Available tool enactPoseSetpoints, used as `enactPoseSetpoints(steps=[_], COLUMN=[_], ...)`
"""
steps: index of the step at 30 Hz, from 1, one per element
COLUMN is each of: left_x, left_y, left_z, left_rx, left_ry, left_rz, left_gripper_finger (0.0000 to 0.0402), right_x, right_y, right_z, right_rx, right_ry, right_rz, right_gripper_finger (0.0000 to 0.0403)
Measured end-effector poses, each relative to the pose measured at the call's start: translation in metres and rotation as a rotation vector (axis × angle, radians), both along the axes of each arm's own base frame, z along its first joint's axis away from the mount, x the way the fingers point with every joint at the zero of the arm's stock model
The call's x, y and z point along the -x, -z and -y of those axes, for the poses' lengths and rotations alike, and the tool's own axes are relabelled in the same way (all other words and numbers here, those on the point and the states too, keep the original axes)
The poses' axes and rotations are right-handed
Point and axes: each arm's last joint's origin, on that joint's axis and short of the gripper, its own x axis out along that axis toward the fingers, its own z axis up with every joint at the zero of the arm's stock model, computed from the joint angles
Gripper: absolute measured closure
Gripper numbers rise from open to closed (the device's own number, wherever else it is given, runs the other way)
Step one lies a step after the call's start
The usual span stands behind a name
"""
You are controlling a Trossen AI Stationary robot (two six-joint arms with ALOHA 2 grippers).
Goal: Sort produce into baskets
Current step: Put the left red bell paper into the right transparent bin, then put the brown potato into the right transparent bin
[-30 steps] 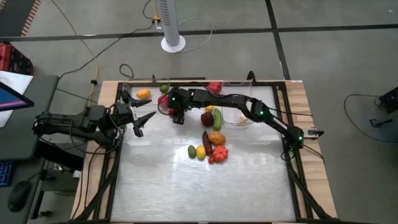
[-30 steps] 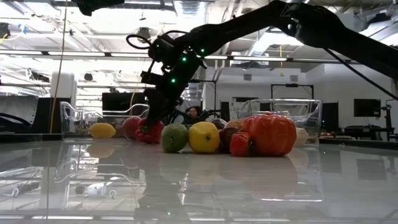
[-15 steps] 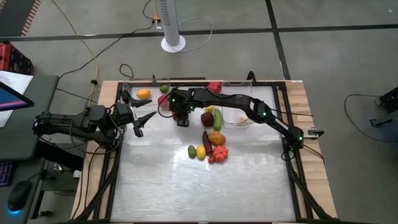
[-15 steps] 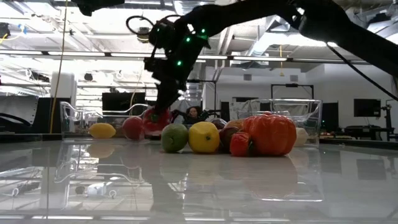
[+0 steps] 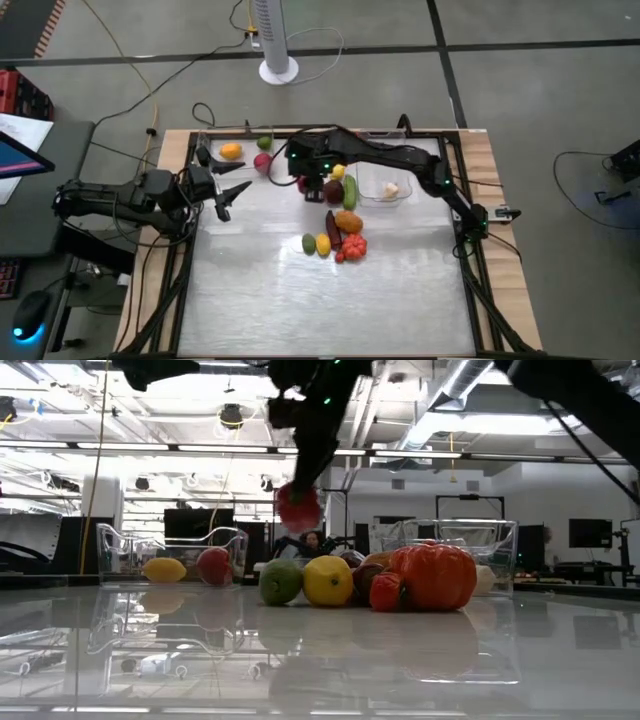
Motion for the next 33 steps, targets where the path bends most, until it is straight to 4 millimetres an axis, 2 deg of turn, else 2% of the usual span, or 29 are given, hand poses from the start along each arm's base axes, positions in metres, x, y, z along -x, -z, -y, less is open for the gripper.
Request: enactPoseSetpoints(steps=[4, 9, 15, 19, 22, 27, 33], left_x=[0.0, 0.0, 0.0, 0.0, -0.002, -0.003, -0.003], left_y=[0.002, 0.002, 0.002, 0.001, 0.001, 0.001, 0.0], left_z=[0.0, 0.0, 0.0, 0.0, 0.0, 0.0, 0.0], left_rx=[0.019, 0.047, 0.062, 0.064, 0.064, 0.064, 0.064], left_ry=[0.0, 0.001, 0.001, 0.001, 0.001, 0.001, 0.0], left_rz=[-0.008, -0.005, 0.003, 0.019, 0.02, 0.024, 0.025], left_gripper_finger=[0.0174, 0.0174, 0.0173, 0.0173, 0.0173, 0.0173, 0.0173], right_x=[0.025, 0.068, 0.13, 0.172, 0.195, 0.216, 0.215], right_y=[-0.019, -0.035, -0.029, -0.019, -0.009, 0.003, 0.002], right_z=[-0.006, -0.014, -0.022, -0.024, -0.022, -0.017, -0.016], right_rx=[-0.008, -0.013, 0.084, 0.082, 0.074, 0.08, 0.056], right_ry=[0.025, 0.077, 0.213, 0.277, 0.33, 0.374, 0.421], right_rz=[0.014, 0.074, 0.154, 0.214, 0.241, 0.253, 0.285], right_gripper_finger=[0.0241, 0.0241, 0.0241, 0.0238, 0.0226, 0.0174, 0.0104])
